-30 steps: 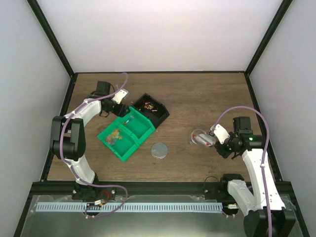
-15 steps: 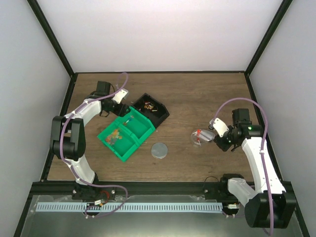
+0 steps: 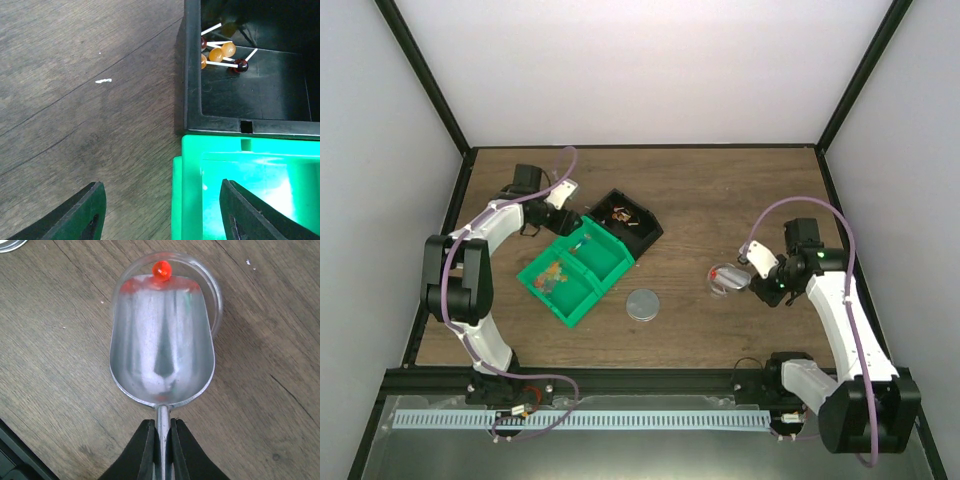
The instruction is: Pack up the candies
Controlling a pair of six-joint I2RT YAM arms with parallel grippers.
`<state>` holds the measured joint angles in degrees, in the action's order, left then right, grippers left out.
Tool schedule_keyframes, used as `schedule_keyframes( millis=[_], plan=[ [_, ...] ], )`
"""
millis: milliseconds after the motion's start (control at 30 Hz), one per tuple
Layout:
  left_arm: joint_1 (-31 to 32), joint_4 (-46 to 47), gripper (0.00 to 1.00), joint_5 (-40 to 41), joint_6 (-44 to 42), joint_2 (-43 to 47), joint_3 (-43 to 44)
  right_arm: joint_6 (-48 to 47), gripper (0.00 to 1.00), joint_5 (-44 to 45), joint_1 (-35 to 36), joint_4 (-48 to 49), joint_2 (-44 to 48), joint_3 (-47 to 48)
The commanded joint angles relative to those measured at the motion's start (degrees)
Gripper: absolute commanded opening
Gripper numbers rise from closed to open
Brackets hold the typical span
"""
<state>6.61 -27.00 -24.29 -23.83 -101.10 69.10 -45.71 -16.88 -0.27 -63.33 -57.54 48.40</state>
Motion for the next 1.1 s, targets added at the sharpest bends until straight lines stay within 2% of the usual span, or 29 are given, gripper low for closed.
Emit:
schedule_keyframes(
  millis=[0, 467, 867, 1067],
  plan=[
    [-0.37, 1.09, 0.65, -0.77, 0.06, -1.28, 0.39, 2.32, 0.01, -0.64, 2.74, 2.40, -2.65, 2.50],
    [-1.11, 0.46, 0.65, -0.14, 0.09, -0.90, 0.50, 4.79, 0.01, 0.90, 6.07, 9.10, -10.68, 6.85],
    [-1.51, 1.53, 0.65, -1.02, 1.03, -1.72, 0.47, 0.17, 0.01, 3.65, 6.06, 4.25, -13.60, 12.73],
    [-1.51, 1.43, 0.65, -1.09, 0.79, -1.69, 0.36, -3.32, 0.01, 5.22, 6.05, -0.86, -10.34, 11.57]
  ],
)
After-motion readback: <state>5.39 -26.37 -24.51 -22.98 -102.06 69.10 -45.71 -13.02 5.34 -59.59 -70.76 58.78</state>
